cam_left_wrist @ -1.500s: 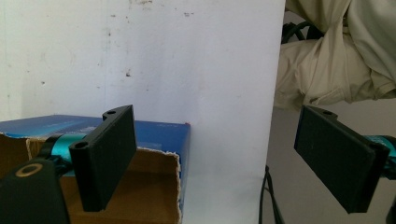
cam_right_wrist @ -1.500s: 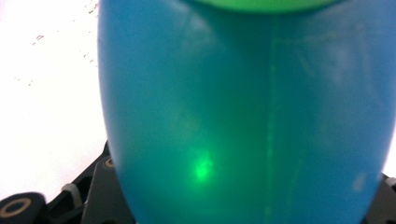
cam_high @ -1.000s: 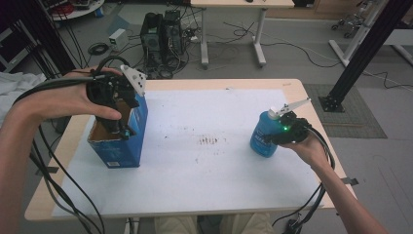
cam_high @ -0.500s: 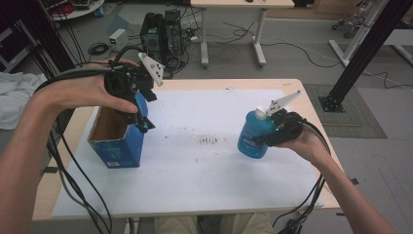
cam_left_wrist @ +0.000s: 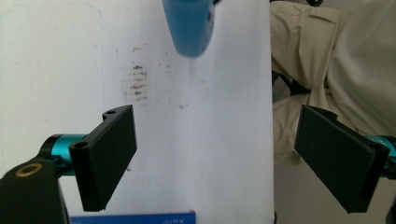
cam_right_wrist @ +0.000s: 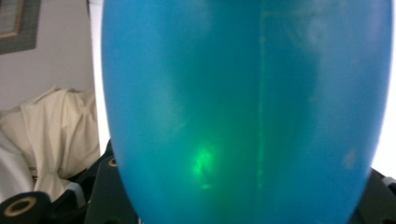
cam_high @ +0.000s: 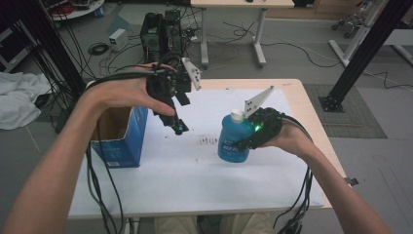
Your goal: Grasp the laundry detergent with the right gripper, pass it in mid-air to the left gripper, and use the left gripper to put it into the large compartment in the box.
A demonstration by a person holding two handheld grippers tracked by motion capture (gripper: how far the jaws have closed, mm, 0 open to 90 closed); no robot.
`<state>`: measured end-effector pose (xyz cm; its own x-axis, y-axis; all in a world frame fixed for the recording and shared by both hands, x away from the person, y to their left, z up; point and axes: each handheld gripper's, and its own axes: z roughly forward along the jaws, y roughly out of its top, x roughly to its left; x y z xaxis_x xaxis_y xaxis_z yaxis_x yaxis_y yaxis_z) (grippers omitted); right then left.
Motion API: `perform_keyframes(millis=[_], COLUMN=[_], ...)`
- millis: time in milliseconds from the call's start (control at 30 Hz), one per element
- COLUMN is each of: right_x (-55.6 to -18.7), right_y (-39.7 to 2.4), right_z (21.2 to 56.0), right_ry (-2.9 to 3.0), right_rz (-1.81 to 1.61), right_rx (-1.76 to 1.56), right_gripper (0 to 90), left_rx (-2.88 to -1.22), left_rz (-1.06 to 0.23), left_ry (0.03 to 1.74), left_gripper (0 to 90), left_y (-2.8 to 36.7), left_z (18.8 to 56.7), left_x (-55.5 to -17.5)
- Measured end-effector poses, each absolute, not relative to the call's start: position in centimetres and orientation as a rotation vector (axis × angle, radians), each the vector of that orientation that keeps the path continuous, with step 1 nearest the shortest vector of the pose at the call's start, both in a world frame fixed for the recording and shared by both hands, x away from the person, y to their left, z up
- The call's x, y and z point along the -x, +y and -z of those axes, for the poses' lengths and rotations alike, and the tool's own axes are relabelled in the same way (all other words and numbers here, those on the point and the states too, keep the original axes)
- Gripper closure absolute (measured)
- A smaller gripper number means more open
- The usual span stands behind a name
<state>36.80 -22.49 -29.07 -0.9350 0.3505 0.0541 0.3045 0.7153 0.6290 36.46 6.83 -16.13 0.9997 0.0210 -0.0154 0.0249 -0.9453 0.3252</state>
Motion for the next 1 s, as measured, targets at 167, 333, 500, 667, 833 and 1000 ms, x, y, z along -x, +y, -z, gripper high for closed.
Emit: perform_keyframes(millis=[167, 333, 500, 667, 833, 1000], right_x=[-36.7, -36.7, -36.7, -36.6, -36.6, -36.6], right_y=[-19.5, -17.5, -16.4, -15.7, -15.7, -15.6], right_z=[28.4, 28.3, 28.2, 28.4, 28.4, 28.4], right_ry=[2.919, 2.955, 2.972, 2.99, 2.987, 2.983], right_rz=[-1.005, -1.008, -1.006, -0.989, -1.008, -1.002], right_rx=[-0.366, -0.273, -0.197, -0.132, -0.137, -0.132], right_gripper=[45.4, 45.3, 45.3, 45.3, 45.3, 45.3], left_rx=[-2.801, -2.811, -2.818, -2.815, -2.808, -2.809], left_rz=[0.035, 0.041, 0.049, 0.053, 0.037, 0.043], left_ry=[0.005, -0.054, -0.075, -0.076, -0.063, -0.072], left_gripper=[13.2, 13.1, 13.2, 15.2, 18.7, 21.6], left_y=[4.6, 2.0, 0.7, 0.5, -0.5, -1.0], left_z=[17.0, 18.3, 19.2, 19.3, 20.3, 20.9], left_x=[-36.9, -36.8, -36.8, -36.8, -36.9, -36.9])
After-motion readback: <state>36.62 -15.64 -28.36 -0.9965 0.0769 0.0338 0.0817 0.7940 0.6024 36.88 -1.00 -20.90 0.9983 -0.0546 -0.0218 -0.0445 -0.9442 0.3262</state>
